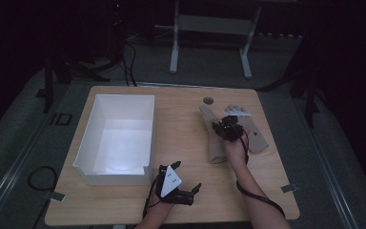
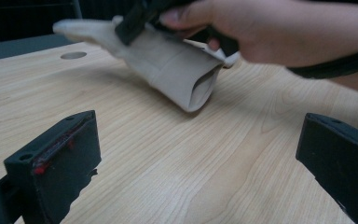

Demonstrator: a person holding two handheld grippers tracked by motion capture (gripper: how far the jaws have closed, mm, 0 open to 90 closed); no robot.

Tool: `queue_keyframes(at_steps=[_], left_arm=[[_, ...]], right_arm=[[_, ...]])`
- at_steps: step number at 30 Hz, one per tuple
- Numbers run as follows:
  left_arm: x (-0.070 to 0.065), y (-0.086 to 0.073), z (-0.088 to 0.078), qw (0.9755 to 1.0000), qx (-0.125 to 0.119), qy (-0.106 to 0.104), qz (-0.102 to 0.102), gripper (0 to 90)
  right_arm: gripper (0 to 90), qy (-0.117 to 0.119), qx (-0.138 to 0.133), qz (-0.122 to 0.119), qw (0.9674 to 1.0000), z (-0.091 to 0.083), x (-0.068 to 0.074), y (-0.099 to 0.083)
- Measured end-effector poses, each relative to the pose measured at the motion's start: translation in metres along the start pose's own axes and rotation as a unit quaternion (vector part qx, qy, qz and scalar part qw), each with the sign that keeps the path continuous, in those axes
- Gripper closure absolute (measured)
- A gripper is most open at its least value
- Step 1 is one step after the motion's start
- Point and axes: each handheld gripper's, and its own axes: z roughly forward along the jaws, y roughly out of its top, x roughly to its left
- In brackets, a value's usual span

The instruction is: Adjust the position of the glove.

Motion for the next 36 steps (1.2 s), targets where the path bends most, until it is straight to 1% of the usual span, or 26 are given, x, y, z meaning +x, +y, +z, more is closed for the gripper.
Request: queue_keyframes(at_steps=[1,2,3,4,7,8,10,11,13,15,17,19,20,22,24,25,27,28,30,31,33,34,35,36], left_arm=[[0.000,0.000,0.000,1.0000,0.000,0.000,-0.001,0.1],[0.000,0.000,0.000,1.0000,0.000,0.000,0.000,0.1],[0.000,0.000,0.000,1.0000,0.000,0.000,0.001,0.1],[0.000,0.000,0.000,1.0000,0.000,0.001,0.002,0.1],[0.000,0.000,0.000,1.0000,-0.001,0.001,0.002,0.1],[0.000,0.000,0.000,1.0000,-0.001,0.001,0.001,0.1],[0.001,0.000,-0.001,1.0000,-0.002,-0.001,-0.002,0.1],[0.001,0.000,-0.001,1.0000,-0.003,-0.001,-0.003,0.1],[0.001,0.000,-0.001,1.0000,-0.002,-0.002,-0.003,0.1],[0.000,0.000,-0.001,1.0000,-0.004,-0.001,-0.002,0.1],[0.000,0.000,-0.001,1.0000,-0.003,-0.005,-0.002,0.1],[0.000,0.000,-0.001,1.0000,-0.004,-0.006,-0.003,0.1],[0.000,0.000,-0.001,1.0000,-0.004,-0.006,-0.002,0.1],[0.000,0.000,-0.001,1.0000,-0.004,-0.007,-0.002,0.1],[0.000,0.000,-0.001,1.0000,-0.004,-0.007,-0.001,0.1],[0.000,0.000,-0.001,1.0000,-0.004,-0.007,-0.001,0.1],[0.000,0.000,-0.001,1.0000,-0.005,-0.008,-0.001,0.1],[0.000,0.000,-0.001,0.9999,-0.004,-0.010,-0.001,0.1],[0.000,0.000,-0.001,0.9999,-0.005,-0.013,-0.002,0.1],[0.000,0.000,-0.001,0.9999,-0.005,-0.013,-0.002,0.1],[-0.001,0.000,-0.001,0.9999,-0.005,-0.013,0.000,0.1],[-0.001,0.000,-0.001,0.9999,-0.005,-0.013,0.000,0.1],[-0.001,0.000,-0.001,0.9999,-0.005,-0.013,0.000,0.1],[-0.001,0.000,0.000,0.9999,-0.005,-0.013,0.000,0.1]], right_arm=[[75.8,-0.004,-0.017,0.010,0.9998,-0.015,0.006,0.002],[75.8,-0.005,-0.023,0.015,0.9996,-0.021,0.008,0.002],[75.8,-0.001,-0.026,0.023,0.9994,-0.027,0.011,0.001],[75.8,-0.005,-0.029,0.023,0.9993,-0.032,0.014,0.001],[75.8,-0.021,-0.034,0.027,0.9989,-0.044,0.024,-0.006],[75.8,-0.026,-0.037,0.032,0.9985,-0.047,0.027,-0.009],[75.8,-0.037,-0.035,0.029,0.9983,-0.048,0.033,-0.017],[75.8,-0.037,-0.032,0.034,0.9982,-0.047,0.035,-0.020],[75.8,-0.039,-0.025,0.034,0.9983,-0.043,0.039,-0.026],[75.8,-0.032,-0.017,0.042,0.9985,-0.038,0.042,-0.031],[75.8,-0.031,-0.004,0.039,0.9987,-0.031,0.045,-0.035],[75.8,-0.026,0.006,0.048,0.9985,-0.023,0.046,-0.037],[75.7,-0.029,0.011,0.045,0.9985,-0.019,0.048,-0.038],[75.7,-0.028,0.017,0.046,0.9984,-0.012,0.049,-0.040],[75.5,-0.031,0.020,0.044,0.9984,-0.008,0.049,-0.042],[74.7,-0.031,0.026,0.045,0.9982,-0.002,0.050,-0.044],[71.0,-0.032,0.031,0.047,0.9979,0.003,0.052,-0.048],[68.2,-0.031,0.033,0.042,0.9981,0.007,0.054,-0.052],[60.5,-0.022,0.041,0.045,0.9979,0.014,0.055,-0.058],[59.0,-0.024,0.035,0.039,0.9983,0.016,0.057,-0.061],[54.1,-0.033,0.025,0.022,0.9989,0.016,0.062,-0.064],[51.7,-0.040,0.023,0.007,0.9989,0.018,0.065,-0.065],[50.6,-0.043,0.023,-0.001,0.9988,0.018,0.066,-0.065],[49.1,-0.043,0.023,-0.002,0.9988,0.018,0.067,-0.065]])
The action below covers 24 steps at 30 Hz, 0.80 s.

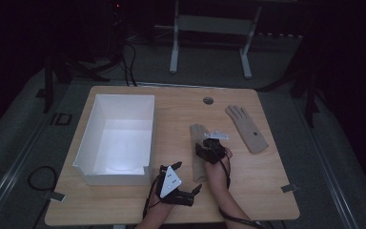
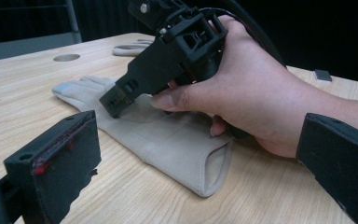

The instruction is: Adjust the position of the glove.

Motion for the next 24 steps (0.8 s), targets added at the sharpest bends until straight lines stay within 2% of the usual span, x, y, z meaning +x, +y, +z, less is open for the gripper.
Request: queue_keyframes(at_steps=[4,10,13,18,22,24], left_arm=[[0.000,0.000,0.000,1.0000,0.001,0.001,0.000,0.1],[-0.001,0.000,0.000,1.0000,0.002,0.002,0.002,0.1],[-0.001,0.000,0.000,1.0000,0.002,0.002,0.002,0.1],[0.000,0.000,0.000,1.0000,0.002,0.001,0.001,0.1],[0.000,0.000,0.001,1.0000,0.002,0.001,-0.001,0.1],[0.000,0.000,0.001,1.0000,0.002,0.001,-0.001,0.1]], right_arm=[[47.8,0.022,0.000,0.004,0.9997,-0.005,-0.004,0.004],[46.8,0.039,-0.022,-0.014,0.9989,-0.023,-0.018,0.016],[46.7,0.040,-0.036,-0.021,0.9983,-0.034,-0.031,0.024],[47.4,0.036,-0.041,-0.045,0.9975,-0.045,-0.054,0.036],[44.4,0.039,-0.047,-0.040,0.9973,-0.051,-0.073,0.039],[46.0,0.037,-0.049,-0.041,0.9973,-0.053,-0.084,0.040]])
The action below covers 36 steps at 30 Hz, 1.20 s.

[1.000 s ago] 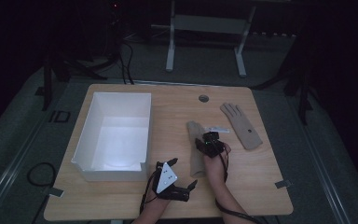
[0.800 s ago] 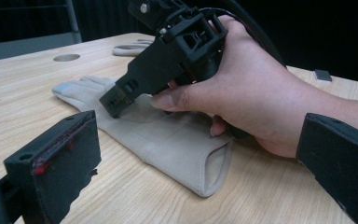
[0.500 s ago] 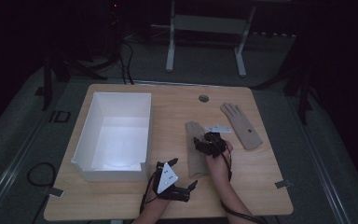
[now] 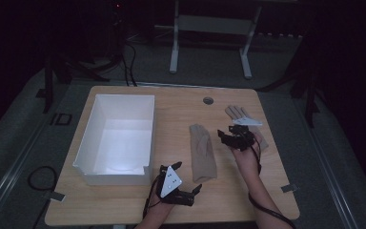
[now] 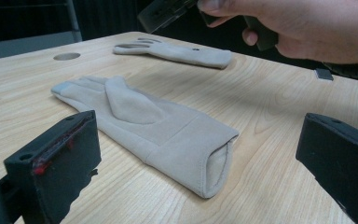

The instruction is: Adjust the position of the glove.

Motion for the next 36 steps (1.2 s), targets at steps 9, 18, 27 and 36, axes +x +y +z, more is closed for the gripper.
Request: queue_keyframes(at_steps=[9,18,27,36], left_arm=[[0.000,0.000,0.000,1.0000,0.000,0.000,-0.001,0.1],[0.000,0.000,0.000,1.0000,0.000,0.000,0.000,0.1],[0.000,0.000,0.000,1.0000,0.001,0.003,0.000,0.1],[0.001,0.000,-0.001,1.0000,-0.002,-0.003,-0.001,0.1]], right_arm=[[49.0,-0.020,-0.004,-0.022,0.9995,-0.007,-0.050,-0.001],[51.0,-0.038,0.004,-0.020,0.9991,-0.013,-0.107,-0.013],[50.3,-0.031,0.008,-0.022,0.9992,0.001,-0.137,-0.009],[49.8,-0.020,0.034,-0.014,0.9991,0.037,-0.144,-0.014]])
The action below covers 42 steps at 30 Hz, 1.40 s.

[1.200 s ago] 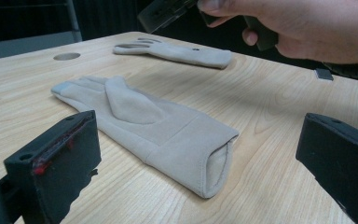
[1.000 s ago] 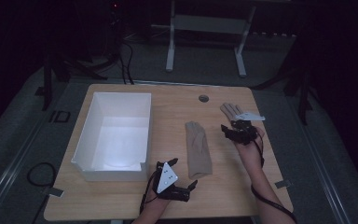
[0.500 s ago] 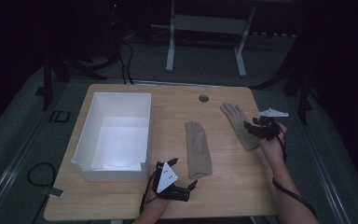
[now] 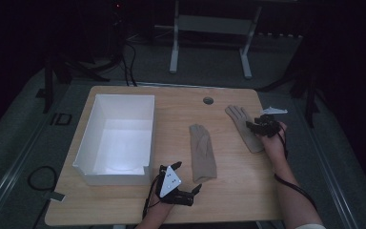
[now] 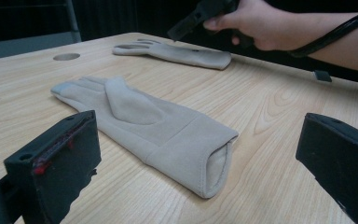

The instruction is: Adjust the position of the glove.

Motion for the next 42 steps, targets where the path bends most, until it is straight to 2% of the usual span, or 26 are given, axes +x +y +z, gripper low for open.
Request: queue_keyframes(at_steps=[1,2,4,5,7,10,11,13,19,20,21,22,23,27,28,29,32,33,34,36,39,42], left_arm=[[0.000,0.000,0.000,1.0000,0.000,0.000,0.000,0.1],[0.000,0.000,0.000,1.0000,0.000,0.000,0.000,0.1],[0.001,0.000,0.000,0.9999,-0.001,-0.009,-0.005,0.1],[0.000,0.000,0.000,0.9999,-0.001,-0.009,-0.005,0.1],[0.000,0.000,0.000,1.0000,-0.001,-0.009,-0.003,0.1],[0.000,0.000,0.000,1.0000,0.000,-0.009,-0.002,0.1],[0.000,0.000,0.000,1.0000,0.000,-0.009,-0.002,0.1],[0.000,0.000,0.000,1.0000,0.000,-0.009,-0.003,0.1],[0.000,0.000,0.000,1.0000,0.001,-0.007,-0.001,0.1],[0.000,0.000,0.000,1.0000,0.001,-0.007,-0.002,0.1],[0.000,0.000,0.000,1.0000,0.001,-0.007,-0.002,0.1],[-0.001,0.000,0.000,1.0000,0.001,-0.007,-0.002,0.1],[-0.001,0.000,0.000,1.0000,0.001,-0.006,-0.001,0.1],[-0.001,0.000,0.000,1.0000,0.001,-0.005,0.000,0.1],[-0.001,0.000,0.000,1.0000,0.001,-0.004,0.001,0.1],[-0.001,0.000,0.000,1.0000,0.001,-0.004,0.001,0.1],[-0.001,0.000,0.000,1.0000,0.001,-0.002,0.002,0.1],[-0.002,0.000,0.000,1.0000,0.001,-0.002,0.003,0.1],[-0.002,0.000,0.000,1.0000,0.001,-0.002,0.003,0.1],[-0.002,0.000,0.000,1.0000,0.001,-0.002,0.004,0.1],[-0.002,0.000,0.000,1.0000,0.002,-0.002,0.006,0.1],[-0.002,0.000,0.000,1.0000,0.002,-0.003,0.009,0.1]], right_arm=[[49.3,0.003,0.003,-0.001,1.0000,0.003,0.000,-0.001],[49.0,-0.005,0.009,-0.010,0.9999,0.006,0.000,-0.003],[49.2,0.000,0.018,-0.001,0.9998,0.014,-0.002,-0.006],[49.5,-0.004,0.028,-0.005,0.9996,0.018,-0.003,-0.008],[52.6,-0.001,0.032,-0.012,0.9994,0.022,-0.002,-0.012],[62.3,0.013,0.024,-0.002,0.9996,0.022,-0.003,-0.014],[70.6,0.013,0.023,0.000,0.9996,0.022,-0.003,-0.015],[78.5,0.005,0.031,0.001,0.9995,0.021,0.000,-0.013],[82.7,-0.005,0.043,0.042,0.9982,0.020,0.002,-0.009],[82.9,-0.012,0.036,0.056,0.9977,0.013,0.004,-0.008],[82.9,-0.018,0.029,0.058,0.9977,0.009,0.006,-0.007],[83.0,-0.028,0.017,0.072,0.9968,-0.003,0.009,-0.004],[83.0,-0.028,0.017,0.072,0.9968,-0.003,0.009,-0.004],[83.0,-0.044,-0.004,0.090,0.9950,-0.030,0.017,0.000],[83.0,-0.049,-0.016,0.098,0.9939,-0.045,0.023,0.001],[83.0,-0.049,-0.016,0.098,0.9939,-0.045,0.023,0.001],[83.0,-0.061,-0.022,0.102,0.9926,-0.065,0.034,0.001],[82.9,-0.071,-0.026,0.101,0.9920,-0.077,0.042,-0.001],[82.9,-0.071,-0.026,0.101,0.9920,-0.077,0.042,-0.001],[82.9,-0.079,-0.028,0.102,0.9913,-0.092,0.052,-0.005],[82.9,-0.076,-0.026,0.104,0.9913,-0.099,0.058,-0.009],[82.9,-0.067,-0.025,0.119,0.9903,-0.106,0.064,-0.018]])
